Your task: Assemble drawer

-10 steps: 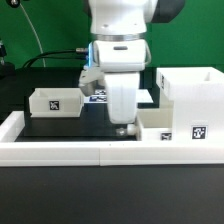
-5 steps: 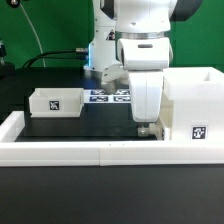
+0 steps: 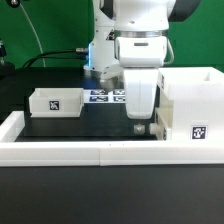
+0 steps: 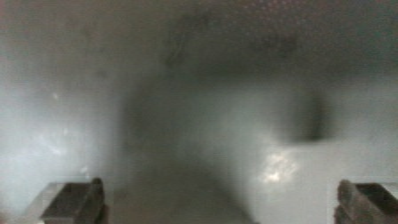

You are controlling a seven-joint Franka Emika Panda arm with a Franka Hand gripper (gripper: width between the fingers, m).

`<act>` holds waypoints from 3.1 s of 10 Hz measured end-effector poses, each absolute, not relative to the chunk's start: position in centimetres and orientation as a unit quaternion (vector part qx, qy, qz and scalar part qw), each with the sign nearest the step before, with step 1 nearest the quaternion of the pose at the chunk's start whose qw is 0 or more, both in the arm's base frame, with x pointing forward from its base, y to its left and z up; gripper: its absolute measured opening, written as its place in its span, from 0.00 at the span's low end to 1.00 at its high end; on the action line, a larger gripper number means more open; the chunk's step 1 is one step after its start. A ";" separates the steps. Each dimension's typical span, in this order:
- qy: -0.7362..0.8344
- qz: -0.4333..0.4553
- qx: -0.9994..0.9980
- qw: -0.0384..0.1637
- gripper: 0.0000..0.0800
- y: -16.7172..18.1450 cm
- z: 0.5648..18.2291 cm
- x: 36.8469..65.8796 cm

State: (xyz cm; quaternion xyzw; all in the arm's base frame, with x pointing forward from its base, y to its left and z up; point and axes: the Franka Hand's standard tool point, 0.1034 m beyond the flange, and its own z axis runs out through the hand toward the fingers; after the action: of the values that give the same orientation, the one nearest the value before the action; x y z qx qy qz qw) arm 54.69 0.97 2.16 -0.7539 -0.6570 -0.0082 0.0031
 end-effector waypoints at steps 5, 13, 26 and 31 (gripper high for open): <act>-0.624 -0.002 -0.782 -0.002 0.81 -4.4 5.1 50.5; -0.522 -0.006 -0.853 -0.009 0.81 -8.4 6.7 46.3; -0.109 -0.051 -0.993 -0.006 0.81 -10.9 4.8 41.8; -0.060 -0.023 -0.998 0.006 0.81 -9.5 2.5 39.1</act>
Offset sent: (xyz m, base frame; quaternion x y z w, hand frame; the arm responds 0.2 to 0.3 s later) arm -0.0354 -0.0270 0.0248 -0.0068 0.0108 0.0081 0.9999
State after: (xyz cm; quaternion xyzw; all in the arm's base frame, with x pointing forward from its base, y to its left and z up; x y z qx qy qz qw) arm 39.12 -9.46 2.53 -0.9979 -0.0598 -0.0227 0.0060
